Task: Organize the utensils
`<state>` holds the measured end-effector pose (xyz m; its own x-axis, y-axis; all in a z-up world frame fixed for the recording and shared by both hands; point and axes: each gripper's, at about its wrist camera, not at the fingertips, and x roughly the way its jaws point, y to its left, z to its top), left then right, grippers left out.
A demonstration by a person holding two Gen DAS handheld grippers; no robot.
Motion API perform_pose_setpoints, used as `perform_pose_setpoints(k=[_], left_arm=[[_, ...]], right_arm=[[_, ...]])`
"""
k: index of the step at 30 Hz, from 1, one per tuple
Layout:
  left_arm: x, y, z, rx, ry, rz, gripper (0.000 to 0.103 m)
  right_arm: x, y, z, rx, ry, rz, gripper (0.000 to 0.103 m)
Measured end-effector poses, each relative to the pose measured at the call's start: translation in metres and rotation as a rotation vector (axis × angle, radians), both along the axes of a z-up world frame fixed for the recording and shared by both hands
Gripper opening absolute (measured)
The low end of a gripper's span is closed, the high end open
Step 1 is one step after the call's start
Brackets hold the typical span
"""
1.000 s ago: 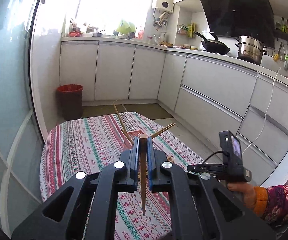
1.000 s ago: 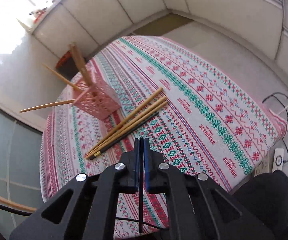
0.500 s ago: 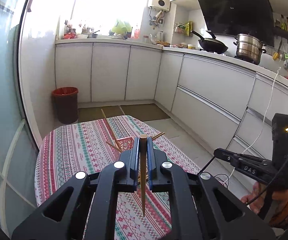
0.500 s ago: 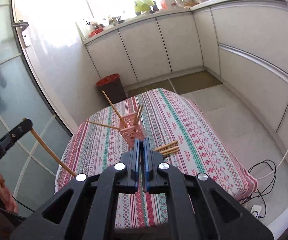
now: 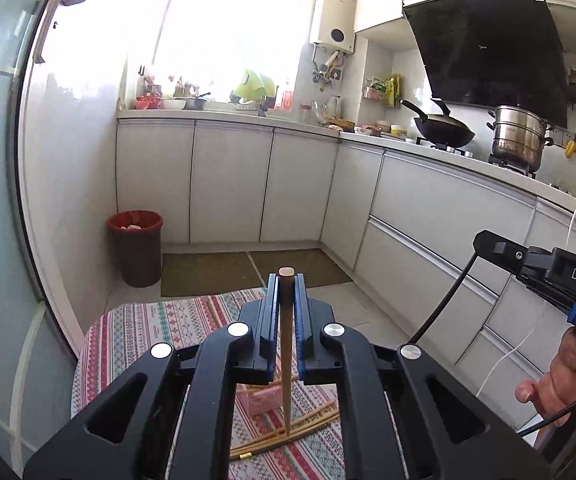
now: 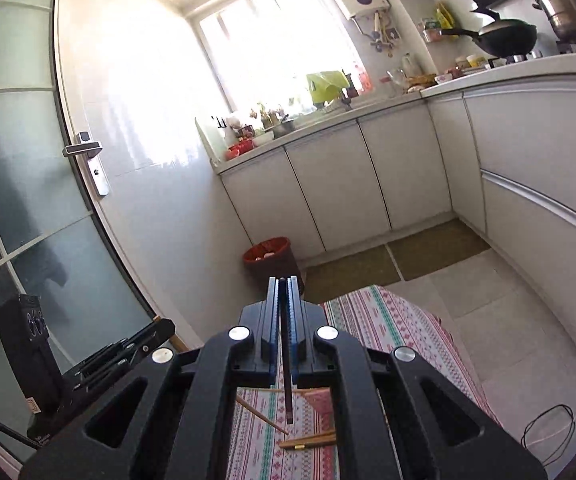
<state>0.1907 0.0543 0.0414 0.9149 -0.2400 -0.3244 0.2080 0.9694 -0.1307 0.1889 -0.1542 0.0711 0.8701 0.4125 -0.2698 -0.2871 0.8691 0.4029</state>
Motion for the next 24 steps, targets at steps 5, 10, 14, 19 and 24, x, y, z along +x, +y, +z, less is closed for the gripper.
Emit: perform_pose_setpoints(k=[5, 10, 14, 19, 24], left_arm=[[0.032, -0.002, 0.003, -0.018, -0.038, 0.028, 0.006], [0.071, -0.001, -0.015, -0.023, -0.014, 0.056, 0.006], [0.098, 0.001, -0.042, -0.011, 0.021, 0.1, 0.007], [0.114, 0.011, -0.08, -0.037, 0.095, 0.096, 0.029], [0.083, 0.04, -0.07, -0.131, 0.026, 0.163, 0.041]], right_arm=[[0.048, 0.007, -0.003, -0.006, 0.009, -0.034, 0.004], [0.088, 0.01, -0.029, 0.0, 0.042, -0.039, 0.004], [0.108, 0.02, -0.048, -0.03, 0.049, -0.043, 0.004], [0.127, 0.031, -0.07, -0.047, 0.084, -0.037, 0.004], [0.139, 0.043, -0.085, -0.081, 0.097, -0.036, 0.004]])
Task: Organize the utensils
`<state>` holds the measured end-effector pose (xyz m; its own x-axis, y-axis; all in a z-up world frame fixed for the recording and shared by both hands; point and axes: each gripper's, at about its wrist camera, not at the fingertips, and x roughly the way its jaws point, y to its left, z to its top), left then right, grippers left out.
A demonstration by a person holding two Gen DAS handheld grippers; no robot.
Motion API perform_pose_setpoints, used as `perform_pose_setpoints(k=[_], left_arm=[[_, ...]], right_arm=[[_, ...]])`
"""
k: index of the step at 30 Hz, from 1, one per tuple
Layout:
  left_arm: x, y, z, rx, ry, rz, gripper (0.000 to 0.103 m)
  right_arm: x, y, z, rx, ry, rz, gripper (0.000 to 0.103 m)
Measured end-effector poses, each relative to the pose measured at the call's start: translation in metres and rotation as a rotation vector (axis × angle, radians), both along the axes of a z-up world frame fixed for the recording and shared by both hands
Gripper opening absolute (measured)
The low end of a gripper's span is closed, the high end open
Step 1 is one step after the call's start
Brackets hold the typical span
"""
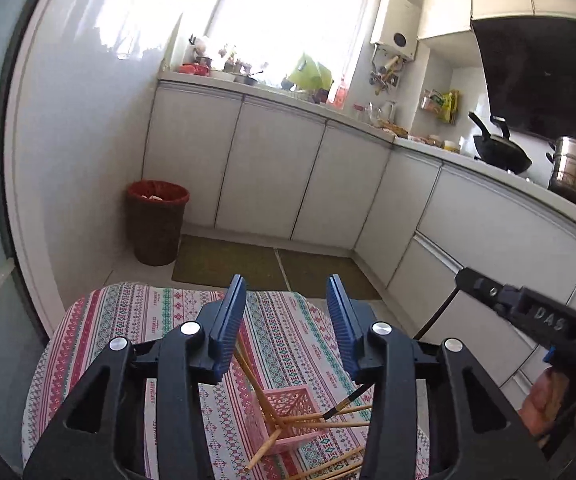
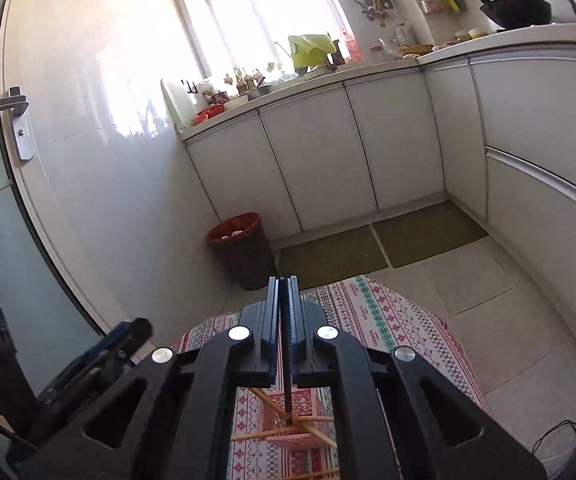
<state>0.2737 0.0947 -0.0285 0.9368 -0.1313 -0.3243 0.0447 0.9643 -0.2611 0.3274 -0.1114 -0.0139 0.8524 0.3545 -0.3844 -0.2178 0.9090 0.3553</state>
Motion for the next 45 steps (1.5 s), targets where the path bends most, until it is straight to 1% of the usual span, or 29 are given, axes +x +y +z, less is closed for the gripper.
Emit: perform_pose_setpoints(k=[3, 7, 8, 10, 12, 17, 19, 21, 23, 24, 25, 26, 27, 28, 33, 34, 35, 37, 40, 45], left_arm=[[-0.016, 0.013, 0.013, -0.011, -0.035, 0.024, 0.044], [-0.026, 0.024, 0.02, -0.01, -0.041, 0.054, 0.047], [-0.026, 0.025, 0.019, -0.006, -0.039, 0.063, 0.047], [-0.028, 0.028, 0.017, 0.002, -0.029, 0.078, 0.048], [-0.03, 0.031, 0.015, 0.002, -0.014, 0.089, 0.048], [-0.041, 0.029, 0.016, 0.016, 0.007, 0.085, 0.048], [-0.049, 0.024, 0.018, 0.017, 0.011, 0.072, 0.048], [-0.055, 0.014, 0.021, 0.036, 0.015, 0.061, 0.048], [-0.064, 0.008, 0.021, 0.051, 0.021, 0.054, 0.049], [-0.068, 0.005, 0.02, 0.053, 0.025, 0.052, 0.052], [-0.073, 0.003, 0.02, 0.054, 0.03, 0.053, 0.058], [-0.078, 0.0, 0.019, 0.057, 0.033, 0.056, 0.062], [-0.084, -0.003, 0.019, 0.062, 0.035, 0.057, 0.067], [-0.089, -0.005, 0.018, 0.068, 0.036, 0.056, 0.07], [-0.111, -0.015, 0.019, 0.089, 0.038, 0.058, 0.082], [-0.114, -0.016, 0.019, 0.092, 0.038, 0.058, 0.084], [-0.118, -0.017, 0.018, 0.096, 0.041, 0.056, 0.085], [-0.122, -0.02, 0.017, 0.107, 0.05, 0.052, 0.089], [-0.131, -0.023, 0.013, 0.127, 0.055, 0.055, 0.094], [-0.133, -0.034, 0.005, 0.147, 0.1, 0.01, 0.096]], right_arm=[[0.005, 0.008, -0.007, -0.016, -0.002, 0.0, 0.004], [0.015, 0.02, -0.02, -0.021, 0.0, 0.009, 0.004], [0.018, 0.024, -0.024, -0.024, 0.001, 0.016, 0.005], [0.024, 0.032, -0.032, -0.033, 0.01, 0.023, 0.014], [0.026, 0.038, -0.037, -0.057, 0.022, 0.018, 0.015], [0.006, 0.037, -0.029, -0.113, -0.001, 0.023, 0.015], [-0.006, 0.036, -0.021, -0.133, -0.017, 0.021, 0.016], [-0.021, 0.032, -0.015, -0.147, -0.03, 0.018, 0.017], [-0.035, 0.028, -0.011, -0.153, -0.039, 0.012, 0.028], [-0.043, 0.025, -0.01, -0.155, -0.04, 0.01, 0.035], [-0.049, 0.022, -0.009, -0.157, -0.043, 0.006, 0.037], [-0.057, 0.019, -0.009, -0.164, -0.047, -0.004, 0.039], [-0.064, 0.016, -0.009, -0.171, -0.049, -0.015, 0.045], [-0.07, 0.014, -0.01, -0.181, -0.049, -0.026, 0.055], [-0.096, 0.002, -0.016, -0.2, -0.039, -0.042, 0.076], [-0.102, -0.001, -0.018, -0.194, -0.036, -0.045, 0.081], [-0.108, -0.004, -0.02, -0.187, -0.035, -0.049, 0.083], [-0.117, -0.009, -0.022, -0.183, -0.03, -0.064, 0.093], [-0.132, -0.017, -0.028, -0.185, -0.021, -0.071, 0.097], [-0.157, -0.029, -0.047, -0.23, 0.006, -0.05, 0.097]])
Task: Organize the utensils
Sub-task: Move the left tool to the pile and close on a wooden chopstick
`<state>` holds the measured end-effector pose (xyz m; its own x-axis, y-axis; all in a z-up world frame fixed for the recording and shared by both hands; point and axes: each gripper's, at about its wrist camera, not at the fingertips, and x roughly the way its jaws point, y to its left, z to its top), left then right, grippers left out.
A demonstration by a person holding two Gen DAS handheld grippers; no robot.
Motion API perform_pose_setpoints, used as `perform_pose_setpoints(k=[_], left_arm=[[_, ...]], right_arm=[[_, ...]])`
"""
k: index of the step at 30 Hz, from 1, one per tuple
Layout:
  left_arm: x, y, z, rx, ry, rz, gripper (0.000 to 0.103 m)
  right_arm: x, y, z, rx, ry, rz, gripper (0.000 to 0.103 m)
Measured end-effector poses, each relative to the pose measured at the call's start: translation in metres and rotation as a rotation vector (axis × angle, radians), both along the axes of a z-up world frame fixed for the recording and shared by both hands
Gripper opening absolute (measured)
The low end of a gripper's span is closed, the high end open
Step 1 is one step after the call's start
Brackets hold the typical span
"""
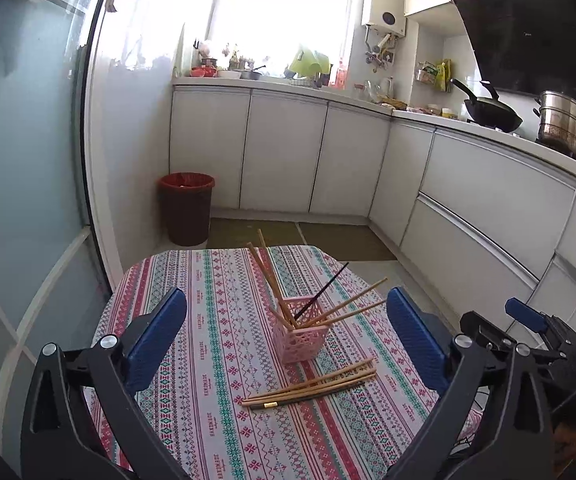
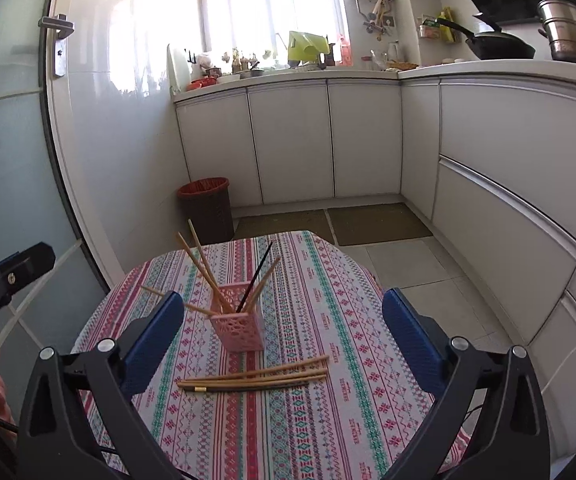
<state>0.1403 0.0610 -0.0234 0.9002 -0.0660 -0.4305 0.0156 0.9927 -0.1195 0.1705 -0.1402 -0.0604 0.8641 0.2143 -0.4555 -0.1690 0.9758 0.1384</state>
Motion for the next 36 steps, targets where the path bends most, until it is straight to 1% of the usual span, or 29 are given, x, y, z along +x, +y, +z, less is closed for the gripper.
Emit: perform_pose_setpoints(k=[2, 4, 7, 8, 10, 12, 13, 16, 20, 24, 26, 29, 30, 31, 32, 33, 34, 36], left_arm=[[0.002, -0.008, -0.006, 0.018, 0.03, -0.028, 0.096], [0.007, -0.018, -0.015, 0.043, 0.083, -0.075, 0.096], [0.023, -0.042, -0.041, 0.103, 0.226, -0.196, 0.096], [0.027, -0.051, -0.052, 0.131, 0.276, -0.239, 0.096], [0.036, -0.073, -0.077, 0.223, 0.378, -0.325, 0.096], [0.042, -0.091, -0.099, 0.317, 0.432, -0.381, 0.096], [0.046, -0.098, -0.109, 0.353, 0.456, -0.405, 0.096], [0.06, -0.11, -0.133, 0.404, 0.509, -0.451, 0.096], [0.083, -0.123, -0.157, 0.42, 0.567, -0.492, 0.096], [0.102, -0.139, -0.178, 0.444, 0.613, -0.526, 0.096], [0.108, -0.148, -0.185, 0.437, 0.627, -0.571, 0.096], [0.117, -0.161, -0.195, 0.421, 0.644, -0.671, 0.094], [0.119, -0.166, -0.198, 0.42, 0.653, -0.708, 0.091], [0.121, -0.169, -0.201, 0.416, 0.67, -0.744, 0.083], [0.127, -0.171, -0.206, 0.413, 0.699, -0.773, 0.078], [0.131, -0.174, -0.211, 0.414, 0.729, -0.785, 0.065], [0.138, -0.174, -0.217, 0.411, 0.76, -0.788, 0.058], [0.147, -0.174, -0.223, 0.38, 0.789, -0.804, 0.056]], right_arm=[[-0.008, -0.004, -0.012, -0.002, 0.032, 0.028, 0.097], [-0.015, -0.006, -0.027, -0.006, 0.07, 0.065, 0.097], [-0.024, -0.007, -0.054, -0.003, 0.134, 0.126, 0.097], [-0.026, -0.009, -0.064, 0.006, 0.16, 0.143, 0.097], [-0.031, -0.015, -0.081, 0.038, 0.198, 0.163, 0.097], [-0.033, -0.023, -0.097, 0.078, 0.233, 0.165, 0.097], [-0.033, -0.029, -0.104, 0.097, 0.25, 0.16, 0.097], [-0.028, -0.047, -0.116, 0.139, 0.28, 0.126, 0.097], [-0.021, -0.072, -0.123, 0.184, 0.284, 0.063, 0.097], [-0.016, -0.089, -0.131, 0.202, 0.297, 0.023, 0.097], [-0.015, -0.098, -0.136, 0.232, 0.319, 0.008, 0.097], [-0.016, -0.108, -0.137, 0.274, 0.307, -0.015, 0.097], [-0.015, -0.111, -0.137, 0.279, 0.306, -0.027, 0.097], [-0.015, -0.113, -0.139, 0.285, 0.308, -0.035, 0.097], [-0.014, -0.115, -0.14, 0.292, 0.311, -0.041, 0.097], [-0.014, -0.117, -0.141, 0.3, 0.312, -0.045, 0.097], [-0.013, -0.118, -0.141, 0.304, 0.311, -0.048, 0.097], [-0.013, -0.119, -0.141, 0.305, 0.31, -0.053, 0.097]])
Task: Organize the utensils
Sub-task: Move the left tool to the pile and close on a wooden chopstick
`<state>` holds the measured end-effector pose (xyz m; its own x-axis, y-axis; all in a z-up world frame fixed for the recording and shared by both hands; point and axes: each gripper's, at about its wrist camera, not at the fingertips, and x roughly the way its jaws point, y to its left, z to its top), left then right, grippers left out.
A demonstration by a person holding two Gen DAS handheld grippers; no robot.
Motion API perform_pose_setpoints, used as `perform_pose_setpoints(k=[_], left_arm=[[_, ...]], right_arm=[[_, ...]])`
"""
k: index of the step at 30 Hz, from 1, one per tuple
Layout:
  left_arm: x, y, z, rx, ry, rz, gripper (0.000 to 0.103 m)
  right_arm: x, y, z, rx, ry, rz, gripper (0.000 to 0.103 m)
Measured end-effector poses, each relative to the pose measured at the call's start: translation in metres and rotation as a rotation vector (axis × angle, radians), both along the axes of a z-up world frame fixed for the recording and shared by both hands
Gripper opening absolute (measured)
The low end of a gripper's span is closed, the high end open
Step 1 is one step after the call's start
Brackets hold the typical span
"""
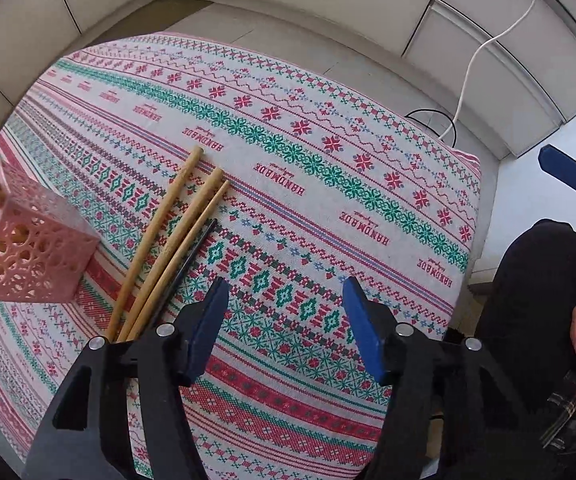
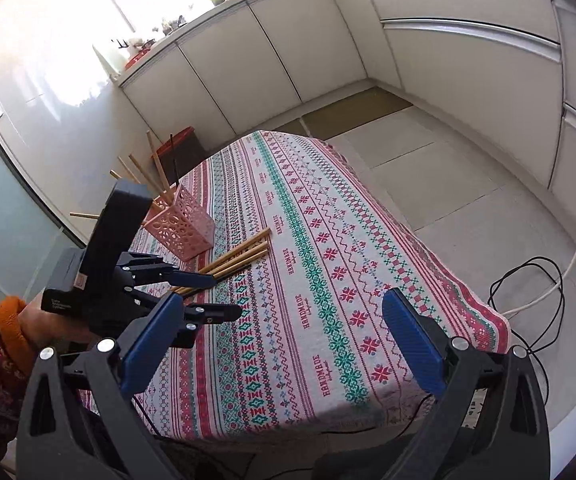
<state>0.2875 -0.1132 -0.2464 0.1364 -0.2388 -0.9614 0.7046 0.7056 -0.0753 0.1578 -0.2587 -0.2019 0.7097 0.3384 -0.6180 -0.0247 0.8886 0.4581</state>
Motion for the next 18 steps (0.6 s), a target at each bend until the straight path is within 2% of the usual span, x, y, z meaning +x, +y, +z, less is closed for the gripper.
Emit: perform_pose_setpoints(k=[5, 18], left_arm=[[0.02, -0.001, -0.005, -0.024, 0.013, 0.015, 0.056], [0.04, -0.007, -0.034, 0.069, 0.01, -0.02, 0.058]], right_arm=[[0.0, 0.002, 0.0, -0.003, 0.005, 0.006, 0.097], [0.009, -0.01, -0.007, 0.077, 0.057, -0.02, 0.097]])
